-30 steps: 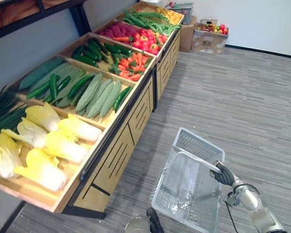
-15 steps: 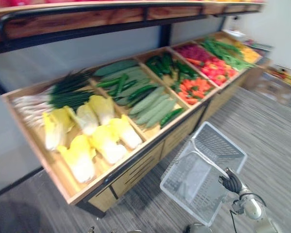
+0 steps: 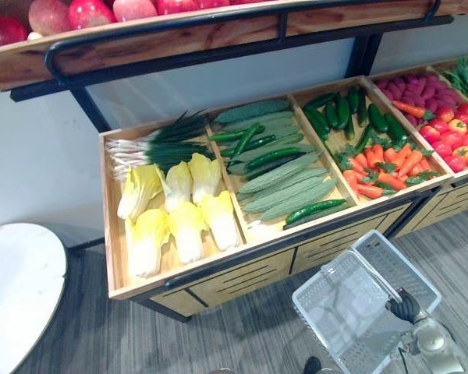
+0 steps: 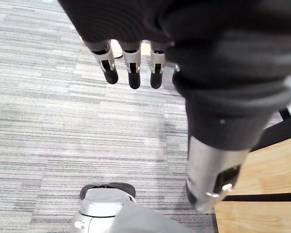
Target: Pick vegetable in the basket
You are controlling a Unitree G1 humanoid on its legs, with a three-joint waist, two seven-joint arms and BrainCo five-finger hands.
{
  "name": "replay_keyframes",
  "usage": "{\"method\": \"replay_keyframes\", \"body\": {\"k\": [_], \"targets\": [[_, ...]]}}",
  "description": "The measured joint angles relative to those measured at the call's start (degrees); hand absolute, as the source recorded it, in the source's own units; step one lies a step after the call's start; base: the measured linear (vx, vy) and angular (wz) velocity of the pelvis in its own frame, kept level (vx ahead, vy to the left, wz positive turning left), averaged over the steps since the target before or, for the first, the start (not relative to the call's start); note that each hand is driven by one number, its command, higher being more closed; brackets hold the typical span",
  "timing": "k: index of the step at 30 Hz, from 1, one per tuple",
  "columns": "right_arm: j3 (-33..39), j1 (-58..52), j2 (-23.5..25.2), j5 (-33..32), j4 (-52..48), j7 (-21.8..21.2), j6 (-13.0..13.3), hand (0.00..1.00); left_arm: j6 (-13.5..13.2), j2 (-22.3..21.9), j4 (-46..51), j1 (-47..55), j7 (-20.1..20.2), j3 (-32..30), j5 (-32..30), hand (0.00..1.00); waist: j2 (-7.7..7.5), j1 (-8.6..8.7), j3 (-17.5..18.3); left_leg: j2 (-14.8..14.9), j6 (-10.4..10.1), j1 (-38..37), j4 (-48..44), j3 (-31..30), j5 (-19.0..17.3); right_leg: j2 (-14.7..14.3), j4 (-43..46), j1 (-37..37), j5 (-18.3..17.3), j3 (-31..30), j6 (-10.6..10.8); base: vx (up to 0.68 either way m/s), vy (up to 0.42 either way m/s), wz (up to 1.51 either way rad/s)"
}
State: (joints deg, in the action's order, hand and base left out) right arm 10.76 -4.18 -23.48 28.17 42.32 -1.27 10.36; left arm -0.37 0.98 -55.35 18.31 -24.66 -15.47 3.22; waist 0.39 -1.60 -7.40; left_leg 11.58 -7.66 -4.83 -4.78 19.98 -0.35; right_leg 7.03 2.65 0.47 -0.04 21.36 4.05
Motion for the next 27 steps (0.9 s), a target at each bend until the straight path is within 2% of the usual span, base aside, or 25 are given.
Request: {"method": "replay_keyframes", "body": {"k": [2,5,6,8,10,12,16,19,24,26,27], "targets": [[3.6,-2.3,0.8,-0.1,1.9,2.3,0.0,1.00,-4.4,-0.1,1.6,-0.8,-4.7,-2.6,0.0,0.00,0.24,0.43,0.2,-0.5,0.1,-1.6,4.2,-0.1,0.9,-0.1,-1.8,2.1,0.2,2.7,0.2,-0.05,0.036,0.62],[6.5,-2.4,2.2,-0.2,4.2,4.0,-0.1,1.00,-7.5,0.5,9.1,-2.3,-9.9,-6.6,0.0,0.00,0.88,0.50,0.6,-0.6,0.1,-1.3,7.2,0.1,0.8,-1.0,-5.0,2.9,2.1,4.3,0.3,-0.10,0.058,0.32],[7.1,-2.5,2.9,-0.2,4.9,4.9,-0.2,1.00,-9.3,1.2,13.0,-2.6,-12.4,-7.8,0.0,0.00,0.49,0.30,0.4,-0.8,0.3,-1.1,7.9,0.2,1.0,-1.2,-6.6,3.2,3.4,4.4,0.3,-0.07,0.038,0.07],[7.6,-2.6,3.6,-0.2,5.4,6.0,-0.3,1.00,-10.9,2.3,18.1,-3.1,-15.1,-8.2,-0.2,0.00,0.26,0.26,0.3,-1.2,0.4,-1.1,7.9,0.4,1.1,-1.1,-7.8,3.6,4.4,4.3,0.3,-0.08,0.034,-0.02],[9.5,-3.7,4.3,-0.2,5.4,8.0,-0.4,1.00,-13.8,2.9,26.5,-3.7,-18.1,-8.3,-2.4,0.00,0.64,0.64,0.5,-1.9,0.9,-1.4,8.7,0.0,1.4,-0.7,-7.9,4.1,4.7,4.8,0.5,-0.07,0.040,0.08],[10.3,-4.1,4.4,-1.3,5.4,9.3,-0.4,1.00,-16.4,3.3,31.0,-4.6,-19.5,-8.5,-3.2,0.00,0.99,1.37,0.6,-2.2,1.2,-1.3,9.2,-0.1,1.7,-0.4,-7.8,3.9,4.7,5.0,0.6,-0.02,0.035,0.08],[11.2,-5.5,4.6,-1.7,5.4,10.9,-0.4,1.00,-20.6,4.1,35.7,-7.0,-20.0,-8.5,-3.8,0.00,1.38,1.67,0.9,-2.4,1.4,-1.6,9.8,-0.1,1.9,-0.4,-7.4,3.8,4.7,4.8,0.6,0.00,0.008,0.00],[11.1,-5.9,4.7,-1.7,5.4,10.9,-0.4,1.00,-22.0,4.4,37.5,-8.3,-20.0,-8.4,-3.8,0.00,1.22,1.74,0.8,-2.4,1.4,-2.4,10.2,0.0,1.9,-0.6,-6.8,3.8,4.6,4.0,0.4,0.02,0.006,-0.10],[8.6,-5.6,5.1,-1.6,5.3,11.4,-0.1,1.00,-21.9,8.7,38.2,-10.1,-20.0,-5.9,-4.1,0.00,0.52,2.07,1.0,-2.0,1.1,-3.3,10.2,1.6,1.7,-1.2,-6.4,3.6,4.4,2.6,0.1,0.03,0.000,-0.15],[7.1,-5.5,5.1,-1.6,5.2,12.0,0.4,1.00,-21.2,9.9,37.4,-11.4,-19.7,-4.6,-4.1,0.00,0.33,2.13,1.1,-2.0,1.0,-3.5,10.4,2.2,1.7,-1.4,-6.4,3.4,4.4,2.0,0.1,0.02,-0.006,-0.17],[6.5,-5.3,5.0,-1.6,5.0,12.0,0.4,1.00,-19.8,10.7,35.9,-12.5,-19.0,-4.2,-4.0,0.00,0.18,2.15,1.2,-1.9,1.0,-3.4,10.4,3.0,1.6,-1.6,-6.1,2.8,4.4,1.3,0.1,0.01,-0.008,-0.20]]}}
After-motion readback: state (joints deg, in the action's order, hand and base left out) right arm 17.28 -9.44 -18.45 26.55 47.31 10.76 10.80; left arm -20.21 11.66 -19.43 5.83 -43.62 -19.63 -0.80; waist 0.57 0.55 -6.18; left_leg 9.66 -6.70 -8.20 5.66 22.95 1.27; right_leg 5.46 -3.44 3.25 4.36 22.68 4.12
